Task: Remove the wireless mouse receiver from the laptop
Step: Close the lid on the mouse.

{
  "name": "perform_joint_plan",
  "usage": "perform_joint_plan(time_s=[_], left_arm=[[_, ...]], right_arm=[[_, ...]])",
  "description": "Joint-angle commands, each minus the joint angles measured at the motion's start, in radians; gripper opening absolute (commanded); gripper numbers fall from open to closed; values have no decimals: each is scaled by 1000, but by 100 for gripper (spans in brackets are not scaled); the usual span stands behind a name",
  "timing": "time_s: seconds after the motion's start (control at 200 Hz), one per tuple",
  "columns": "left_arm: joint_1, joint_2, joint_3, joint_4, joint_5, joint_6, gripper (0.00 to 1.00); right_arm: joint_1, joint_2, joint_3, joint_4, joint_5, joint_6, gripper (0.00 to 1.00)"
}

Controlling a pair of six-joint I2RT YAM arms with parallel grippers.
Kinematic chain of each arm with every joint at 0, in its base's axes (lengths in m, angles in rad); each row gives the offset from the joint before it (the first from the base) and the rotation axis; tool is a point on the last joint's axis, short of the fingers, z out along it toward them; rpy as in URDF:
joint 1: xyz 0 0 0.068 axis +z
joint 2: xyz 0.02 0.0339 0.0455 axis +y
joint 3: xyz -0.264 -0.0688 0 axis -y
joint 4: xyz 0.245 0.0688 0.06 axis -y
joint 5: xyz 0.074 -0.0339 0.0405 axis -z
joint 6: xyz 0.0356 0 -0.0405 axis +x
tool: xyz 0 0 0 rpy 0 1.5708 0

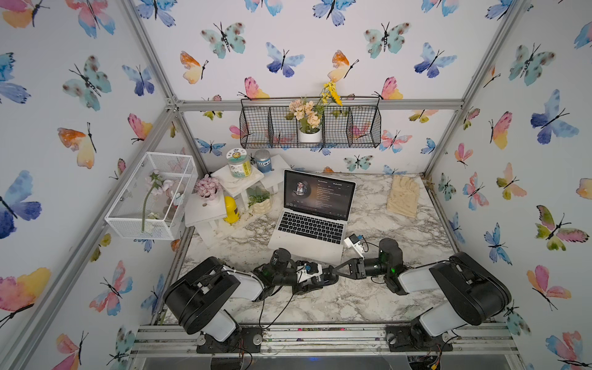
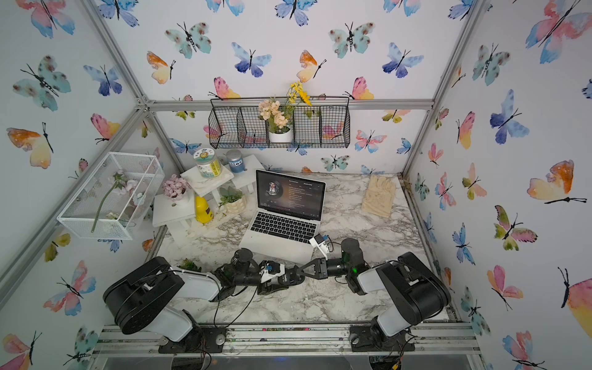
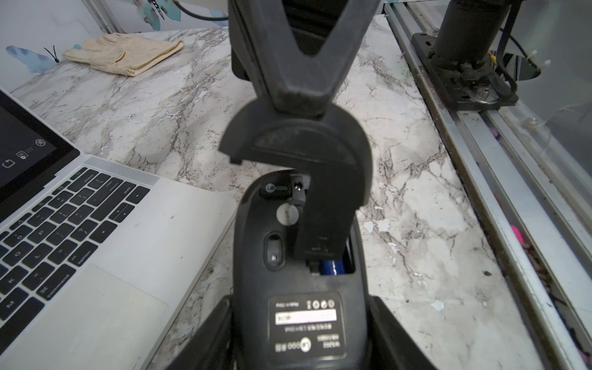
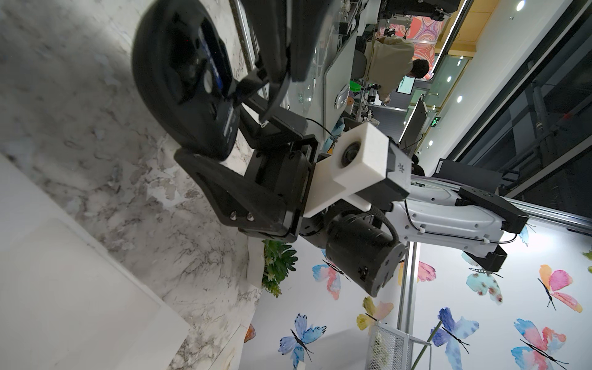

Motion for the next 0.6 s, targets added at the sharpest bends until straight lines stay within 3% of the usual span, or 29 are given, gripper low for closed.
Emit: perform_joint_plan(time_s=[0.0,0.33,0.595], left_arm=[[18,-20,0,34,40,2,0],[28,-35,6,20,43,6,0],[30,-40,-5,36,105,11,0]], right_arm=[[10,4,-14,73,-22,30,2],[24,27,-23,98,-23,54,2],[23,26,7,-20,-8,-21,2]])
